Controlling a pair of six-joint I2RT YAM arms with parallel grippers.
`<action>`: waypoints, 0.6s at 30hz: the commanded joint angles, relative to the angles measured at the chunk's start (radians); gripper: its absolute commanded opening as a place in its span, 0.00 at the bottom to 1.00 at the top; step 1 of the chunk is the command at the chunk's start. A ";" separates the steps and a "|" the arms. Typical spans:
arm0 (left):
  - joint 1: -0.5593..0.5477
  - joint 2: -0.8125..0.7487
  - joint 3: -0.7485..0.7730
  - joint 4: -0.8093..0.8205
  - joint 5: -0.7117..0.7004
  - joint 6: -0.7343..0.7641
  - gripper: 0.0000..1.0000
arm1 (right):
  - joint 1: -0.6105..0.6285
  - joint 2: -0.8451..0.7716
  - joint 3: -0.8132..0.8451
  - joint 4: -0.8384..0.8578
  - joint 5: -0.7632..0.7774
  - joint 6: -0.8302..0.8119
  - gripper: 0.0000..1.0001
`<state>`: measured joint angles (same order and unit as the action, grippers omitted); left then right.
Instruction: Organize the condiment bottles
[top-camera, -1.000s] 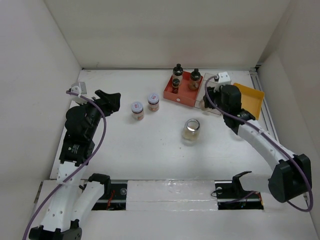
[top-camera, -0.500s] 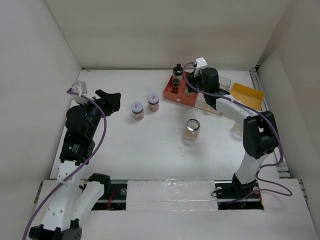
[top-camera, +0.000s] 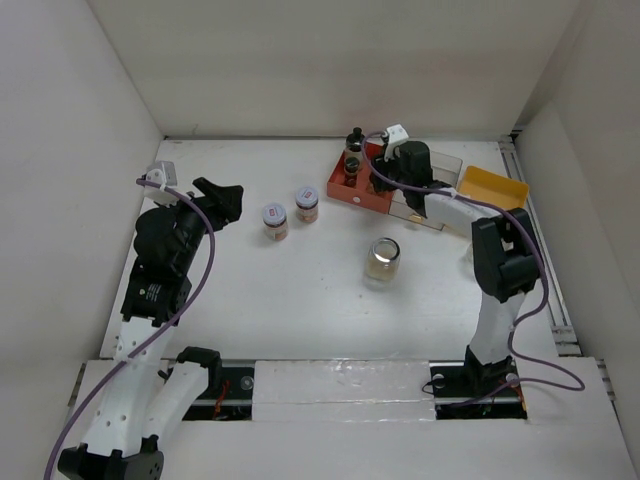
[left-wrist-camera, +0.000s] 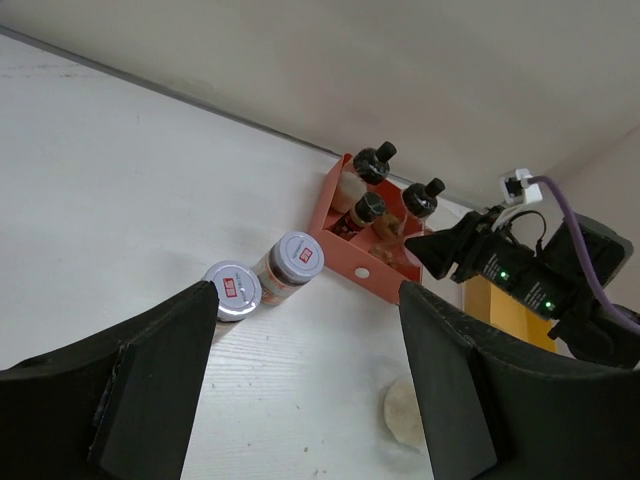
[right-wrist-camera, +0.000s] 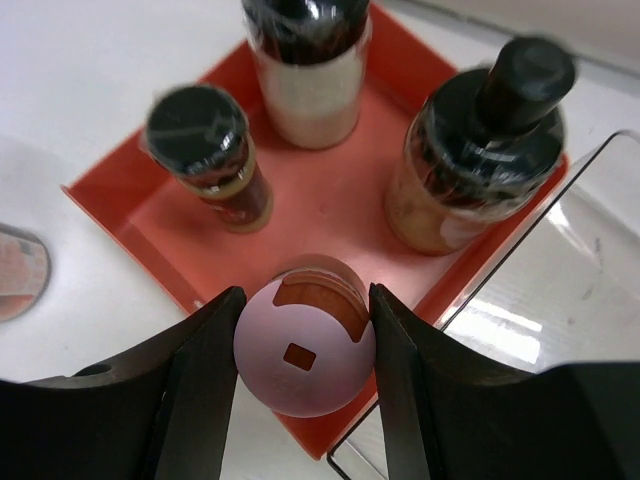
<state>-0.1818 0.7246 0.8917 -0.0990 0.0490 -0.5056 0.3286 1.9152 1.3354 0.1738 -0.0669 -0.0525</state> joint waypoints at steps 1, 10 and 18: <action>0.001 -0.002 -0.007 0.047 0.011 0.013 0.69 | 0.001 0.022 0.041 0.052 -0.013 0.000 0.41; 0.001 -0.011 -0.007 0.047 0.011 0.013 0.69 | 0.010 -0.011 0.062 0.024 -0.013 0.000 0.75; 0.001 -0.021 -0.007 0.047 0.002 0.013 0.69 | 0.090 -0.215 0.015 0.006 0.042 -0.061 0.85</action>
<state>-0.1818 0.7200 0.8917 -0.0971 0.0486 -0.5056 0.3729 1.8278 1.3411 0.1299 -0.0471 -0.0769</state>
